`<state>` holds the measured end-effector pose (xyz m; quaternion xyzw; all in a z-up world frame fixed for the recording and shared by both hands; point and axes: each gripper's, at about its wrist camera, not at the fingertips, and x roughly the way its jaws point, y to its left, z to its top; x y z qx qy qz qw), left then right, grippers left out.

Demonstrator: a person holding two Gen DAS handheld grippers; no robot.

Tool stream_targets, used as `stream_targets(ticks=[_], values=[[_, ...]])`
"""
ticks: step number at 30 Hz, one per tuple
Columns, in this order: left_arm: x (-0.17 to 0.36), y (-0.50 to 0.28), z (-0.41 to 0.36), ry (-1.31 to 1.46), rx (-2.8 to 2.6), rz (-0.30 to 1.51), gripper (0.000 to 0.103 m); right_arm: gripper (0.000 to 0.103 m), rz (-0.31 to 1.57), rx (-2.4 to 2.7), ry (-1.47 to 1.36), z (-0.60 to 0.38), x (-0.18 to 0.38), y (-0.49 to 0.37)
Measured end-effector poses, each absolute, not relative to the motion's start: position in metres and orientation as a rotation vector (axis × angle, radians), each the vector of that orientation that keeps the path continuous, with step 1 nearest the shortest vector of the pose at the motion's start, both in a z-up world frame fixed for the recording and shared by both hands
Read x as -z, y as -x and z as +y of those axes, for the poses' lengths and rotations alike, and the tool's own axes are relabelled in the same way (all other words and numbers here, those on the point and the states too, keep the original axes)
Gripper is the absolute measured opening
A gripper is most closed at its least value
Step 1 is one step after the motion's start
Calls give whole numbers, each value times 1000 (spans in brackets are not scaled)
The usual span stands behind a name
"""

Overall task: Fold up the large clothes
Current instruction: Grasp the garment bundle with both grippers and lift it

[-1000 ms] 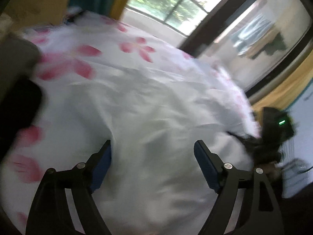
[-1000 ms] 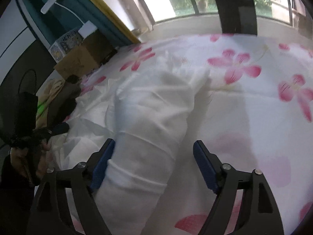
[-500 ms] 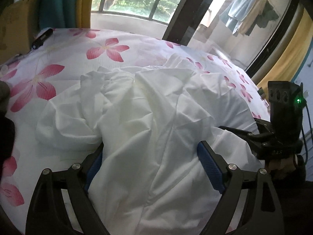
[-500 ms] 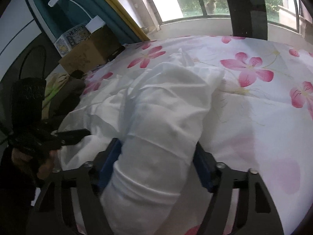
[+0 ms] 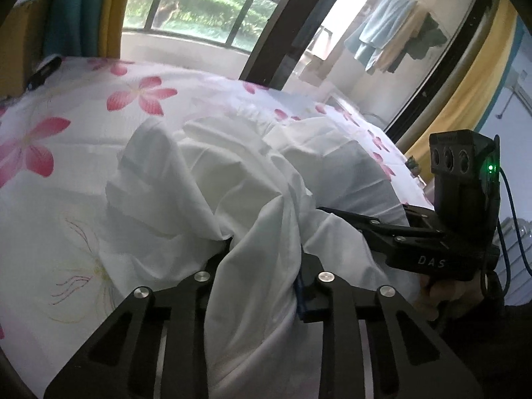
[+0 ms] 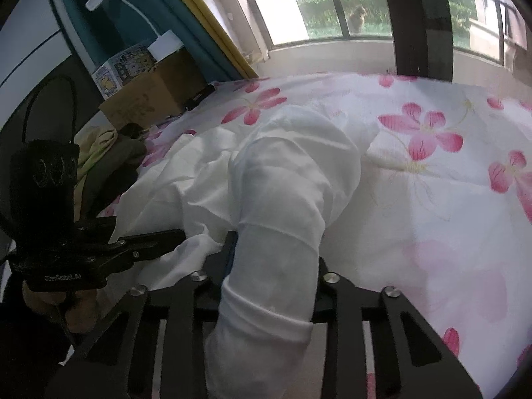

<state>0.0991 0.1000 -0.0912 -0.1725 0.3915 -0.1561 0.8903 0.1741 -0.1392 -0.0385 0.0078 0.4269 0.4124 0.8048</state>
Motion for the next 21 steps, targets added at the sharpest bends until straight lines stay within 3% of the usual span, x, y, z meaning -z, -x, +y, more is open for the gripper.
stream_targets(ticks=[1, 7, 21], values=[[87, -97, 102, 355, 324, 797, 17, 26, 904, -883, -9, -139, 35, -173], [63, -89, 115, 369, 339, 719, 10, 22, 823, -899, 13, -134, 7, -165], [5, -51, 175, 324, 233, 560, 10, 19, 643, -1015, 85, -73, -57, -151]])
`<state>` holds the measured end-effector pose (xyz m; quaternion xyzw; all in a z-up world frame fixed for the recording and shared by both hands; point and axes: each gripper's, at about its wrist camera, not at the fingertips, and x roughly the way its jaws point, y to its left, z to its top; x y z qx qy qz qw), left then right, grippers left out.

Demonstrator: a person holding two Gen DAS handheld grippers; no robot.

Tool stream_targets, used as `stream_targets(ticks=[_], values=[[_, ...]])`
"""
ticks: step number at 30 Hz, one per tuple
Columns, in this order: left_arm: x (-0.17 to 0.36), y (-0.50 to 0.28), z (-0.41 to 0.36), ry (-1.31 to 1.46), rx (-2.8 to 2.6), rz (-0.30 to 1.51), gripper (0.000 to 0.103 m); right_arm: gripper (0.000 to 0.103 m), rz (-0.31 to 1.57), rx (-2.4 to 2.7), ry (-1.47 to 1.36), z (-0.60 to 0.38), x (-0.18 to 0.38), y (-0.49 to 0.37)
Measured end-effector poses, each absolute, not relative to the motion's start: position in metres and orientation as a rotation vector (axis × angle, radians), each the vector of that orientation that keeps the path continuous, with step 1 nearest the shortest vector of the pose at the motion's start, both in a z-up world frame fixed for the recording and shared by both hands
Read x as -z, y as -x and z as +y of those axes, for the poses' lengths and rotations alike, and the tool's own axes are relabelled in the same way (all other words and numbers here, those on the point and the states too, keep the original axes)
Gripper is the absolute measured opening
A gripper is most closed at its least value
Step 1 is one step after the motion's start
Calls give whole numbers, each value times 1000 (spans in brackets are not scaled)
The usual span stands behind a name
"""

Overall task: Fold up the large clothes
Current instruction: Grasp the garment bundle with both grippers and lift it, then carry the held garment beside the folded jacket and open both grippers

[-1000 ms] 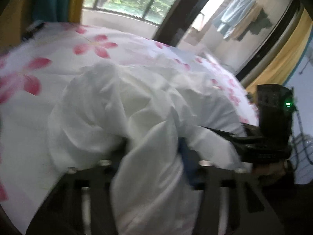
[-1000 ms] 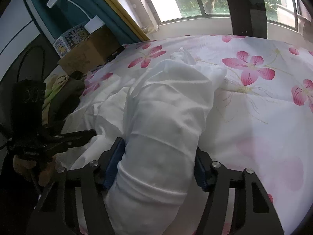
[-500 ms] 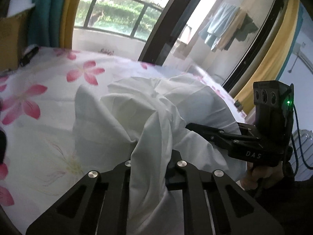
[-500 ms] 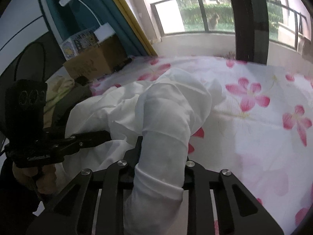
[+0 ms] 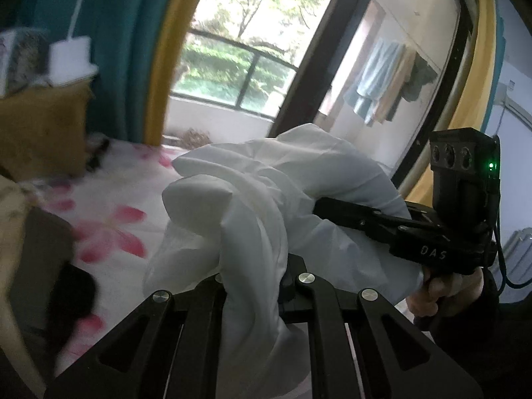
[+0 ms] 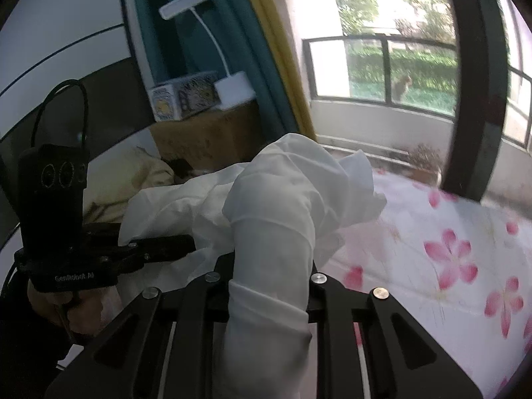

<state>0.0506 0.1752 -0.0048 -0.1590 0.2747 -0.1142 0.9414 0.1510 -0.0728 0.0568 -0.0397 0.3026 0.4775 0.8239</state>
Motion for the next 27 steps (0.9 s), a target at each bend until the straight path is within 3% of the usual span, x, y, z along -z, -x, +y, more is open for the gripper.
stream_targets(ticks=[11, 21, 25, 27], values=[[-36, -37, 240, 242, 88, 491, 10, 19, 557, -1123, 4, -12, -82, -158], [49, -93, 262, 335, 64, 755, 15, 21, 770, -1060, -11, 11, 3, -193], [68, -108, 267, 359, 40, 812, 28, 29, 867, -978, -28, 2, 32, -215], [72, -109, 270, 369, 35, 821, 29, 35, 889, -952, -36, -6, 40, -219]])
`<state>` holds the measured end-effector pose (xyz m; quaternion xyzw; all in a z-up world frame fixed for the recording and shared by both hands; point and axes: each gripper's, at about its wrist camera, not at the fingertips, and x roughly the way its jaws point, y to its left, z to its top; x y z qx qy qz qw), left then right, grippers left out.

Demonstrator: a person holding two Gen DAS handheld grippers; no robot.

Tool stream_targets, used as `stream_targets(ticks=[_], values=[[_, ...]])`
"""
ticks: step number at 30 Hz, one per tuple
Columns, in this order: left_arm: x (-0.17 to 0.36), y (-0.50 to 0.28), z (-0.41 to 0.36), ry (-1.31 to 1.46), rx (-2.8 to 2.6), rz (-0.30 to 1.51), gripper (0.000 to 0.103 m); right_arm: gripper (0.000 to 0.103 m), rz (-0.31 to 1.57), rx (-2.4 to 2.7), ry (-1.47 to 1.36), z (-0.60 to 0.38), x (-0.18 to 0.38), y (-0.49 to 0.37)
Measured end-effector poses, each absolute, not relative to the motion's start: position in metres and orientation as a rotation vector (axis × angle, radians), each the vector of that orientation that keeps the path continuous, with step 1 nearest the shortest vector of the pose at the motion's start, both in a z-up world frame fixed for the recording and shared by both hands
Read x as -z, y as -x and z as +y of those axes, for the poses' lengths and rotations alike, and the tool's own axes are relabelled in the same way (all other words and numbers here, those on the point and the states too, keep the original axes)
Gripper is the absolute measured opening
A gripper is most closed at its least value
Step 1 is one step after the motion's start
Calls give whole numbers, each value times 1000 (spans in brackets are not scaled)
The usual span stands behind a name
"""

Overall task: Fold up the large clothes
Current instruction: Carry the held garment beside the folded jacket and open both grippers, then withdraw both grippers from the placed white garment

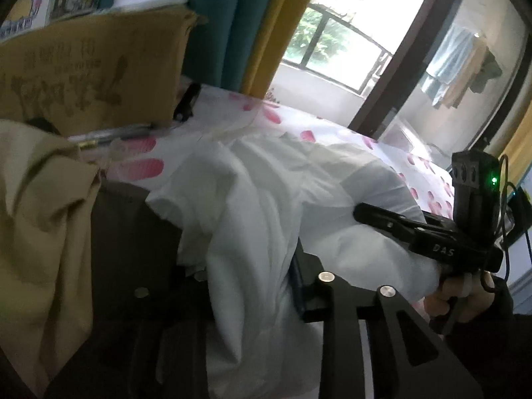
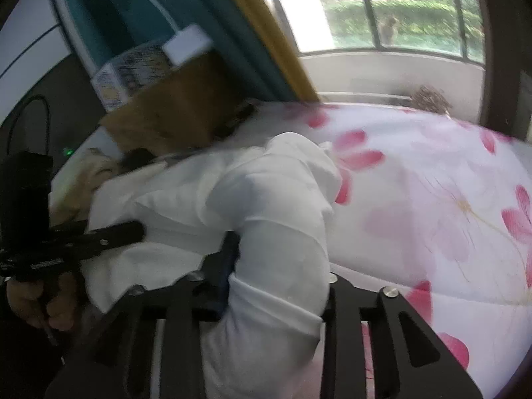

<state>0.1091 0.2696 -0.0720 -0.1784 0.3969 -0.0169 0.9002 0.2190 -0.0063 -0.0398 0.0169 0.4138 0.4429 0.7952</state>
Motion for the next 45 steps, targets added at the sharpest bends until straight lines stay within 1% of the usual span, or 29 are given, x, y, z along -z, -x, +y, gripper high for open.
stream_targets(ticks=[1, 3, 5, 7, 9, 11, 15, 21, 31, 45], values=[[73, -109, 269, 360, 35, 822, 29, 39, 896, -946, -45, -11, 42, -221], [73, -109, 265, 338, 21, 831, 29, 41, 906, -949, -60, -15, 44, -222], [71, -109, 263, 326, 5, 835, 30, 47, 908, -944, -59, -16, 43, -222], [68, -107, 265, 331, -10, 833, 31, 60, 906, -925, -53, -17, 41, -221], [66, -103, 269, 331, -21, 827, 31, 68, 906, -902, -52, -24, 42, -220], [65, -100, 269, 320, -33, 833, 32, 73, 914, -884, -51, -27, 41, -221], [63, -94, 265, 284, -62, 845, 36, 76, 922, -858, -43, -35, 36, -219], [61, -79, 262, 275, -106, 839, 40, 78, 917, -820, -29, -49, 29, -210], [57, -54, 248, 267, -168, 813, 40, 78, 908, -780, -20, -74, 19, -190], [39, -14, 224, 261, -231, 726, 40, 78, 884, -740, -29, -121, 14, -161]])
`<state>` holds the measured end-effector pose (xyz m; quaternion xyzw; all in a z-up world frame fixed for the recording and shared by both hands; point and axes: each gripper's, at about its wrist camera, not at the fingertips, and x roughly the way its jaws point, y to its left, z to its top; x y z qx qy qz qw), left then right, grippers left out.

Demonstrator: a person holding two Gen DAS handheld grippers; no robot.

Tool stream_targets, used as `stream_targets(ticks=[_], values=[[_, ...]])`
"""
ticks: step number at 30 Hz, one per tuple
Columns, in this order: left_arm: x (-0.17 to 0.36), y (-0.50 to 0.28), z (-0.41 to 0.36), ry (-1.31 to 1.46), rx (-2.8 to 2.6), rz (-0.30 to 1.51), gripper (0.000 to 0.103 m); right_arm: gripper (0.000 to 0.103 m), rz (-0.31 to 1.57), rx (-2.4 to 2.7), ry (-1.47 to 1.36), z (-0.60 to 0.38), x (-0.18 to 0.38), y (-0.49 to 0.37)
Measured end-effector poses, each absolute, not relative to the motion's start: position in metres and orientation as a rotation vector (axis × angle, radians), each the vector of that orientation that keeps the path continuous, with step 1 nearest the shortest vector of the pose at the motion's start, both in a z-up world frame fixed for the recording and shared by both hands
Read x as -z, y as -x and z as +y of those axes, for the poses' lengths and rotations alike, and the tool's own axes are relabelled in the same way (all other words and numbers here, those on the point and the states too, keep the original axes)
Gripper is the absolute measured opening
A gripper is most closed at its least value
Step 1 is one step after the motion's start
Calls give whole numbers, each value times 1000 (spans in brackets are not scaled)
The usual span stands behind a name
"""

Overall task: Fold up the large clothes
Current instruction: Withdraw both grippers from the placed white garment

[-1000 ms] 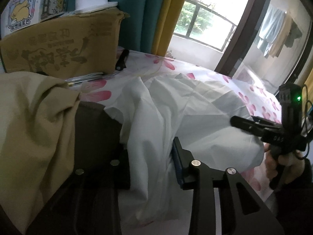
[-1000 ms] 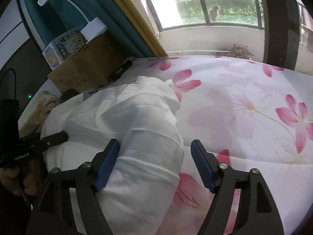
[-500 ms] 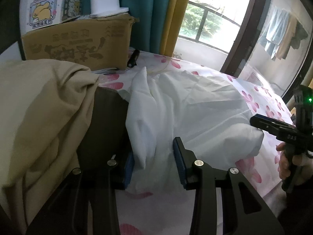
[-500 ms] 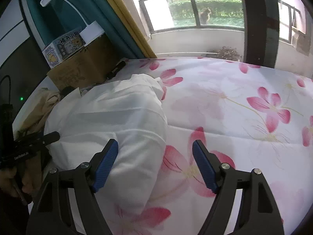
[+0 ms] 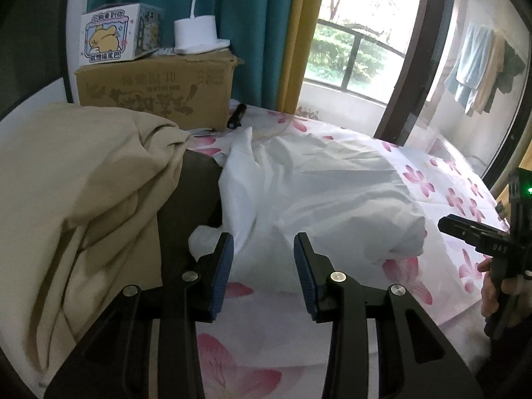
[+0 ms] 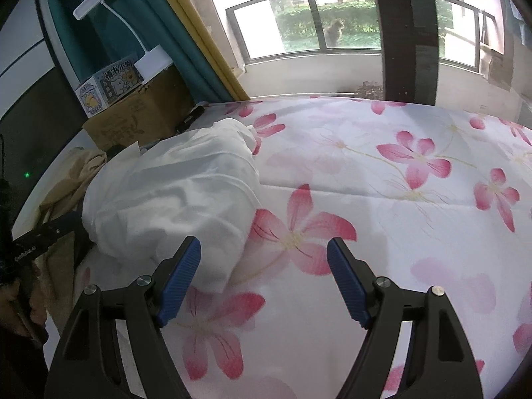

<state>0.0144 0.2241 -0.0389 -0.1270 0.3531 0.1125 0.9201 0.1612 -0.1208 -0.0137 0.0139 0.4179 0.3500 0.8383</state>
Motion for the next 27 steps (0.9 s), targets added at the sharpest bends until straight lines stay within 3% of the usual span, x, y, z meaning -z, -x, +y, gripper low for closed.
stream_targets(ticks=[27], values=[[5, 3, 111, 161, -76, 565, 40, 78, 751, -573, -72, -232, -20, -118]])
